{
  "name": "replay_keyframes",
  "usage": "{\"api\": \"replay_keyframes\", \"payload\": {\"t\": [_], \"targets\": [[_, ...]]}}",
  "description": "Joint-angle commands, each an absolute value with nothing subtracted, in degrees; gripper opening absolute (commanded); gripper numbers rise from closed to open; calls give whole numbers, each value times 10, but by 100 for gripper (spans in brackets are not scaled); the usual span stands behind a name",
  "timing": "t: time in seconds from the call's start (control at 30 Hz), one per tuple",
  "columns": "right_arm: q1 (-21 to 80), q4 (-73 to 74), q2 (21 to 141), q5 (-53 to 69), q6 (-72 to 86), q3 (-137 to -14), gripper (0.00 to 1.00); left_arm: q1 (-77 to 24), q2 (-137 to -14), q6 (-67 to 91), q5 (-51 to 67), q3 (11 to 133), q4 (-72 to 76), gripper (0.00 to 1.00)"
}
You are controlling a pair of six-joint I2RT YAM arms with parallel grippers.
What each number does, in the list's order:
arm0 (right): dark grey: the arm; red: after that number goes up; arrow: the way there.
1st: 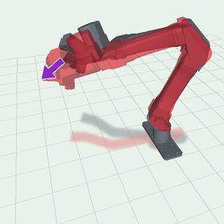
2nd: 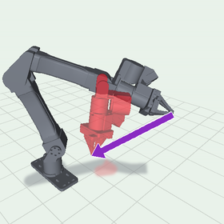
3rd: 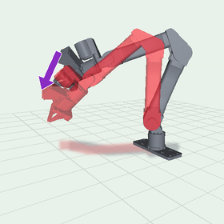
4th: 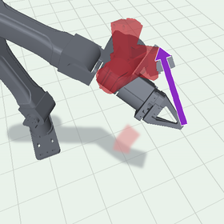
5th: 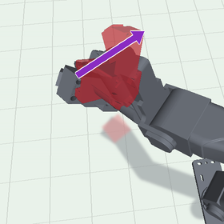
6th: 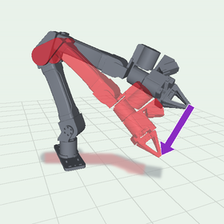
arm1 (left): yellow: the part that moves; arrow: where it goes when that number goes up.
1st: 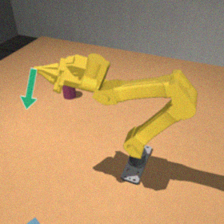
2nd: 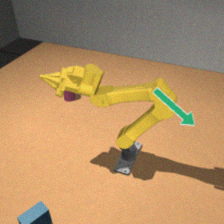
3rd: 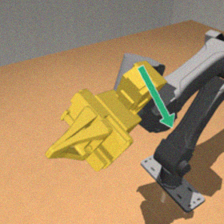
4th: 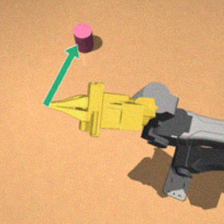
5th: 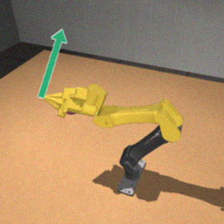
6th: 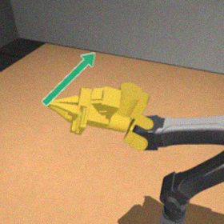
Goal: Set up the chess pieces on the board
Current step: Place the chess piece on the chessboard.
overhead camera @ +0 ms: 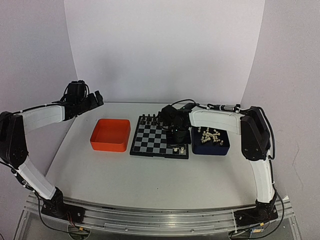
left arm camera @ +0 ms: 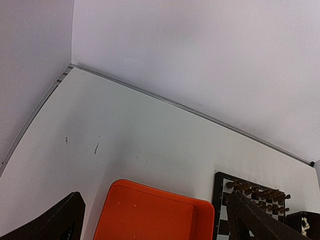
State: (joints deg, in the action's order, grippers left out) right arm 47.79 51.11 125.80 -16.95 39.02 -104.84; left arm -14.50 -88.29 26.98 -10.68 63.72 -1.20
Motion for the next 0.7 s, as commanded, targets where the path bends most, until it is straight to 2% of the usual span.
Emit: {"api": "replay_keyframes", "payload": {"t": [0.0, 0.43, 0.67], "targets": [[474, 521, 1267, -152, 388, -1042, 0, -143, -871, 262, -118, 659, -24, 100], [466, 522, 1273, -145, 384, -1041, 0, -143, -869, 260, -121, 663, -27, 100], [466, 523, 1266, -154, 384, -1039, 14, -143, -869, 259, -124, 665, -29, 100]]}}
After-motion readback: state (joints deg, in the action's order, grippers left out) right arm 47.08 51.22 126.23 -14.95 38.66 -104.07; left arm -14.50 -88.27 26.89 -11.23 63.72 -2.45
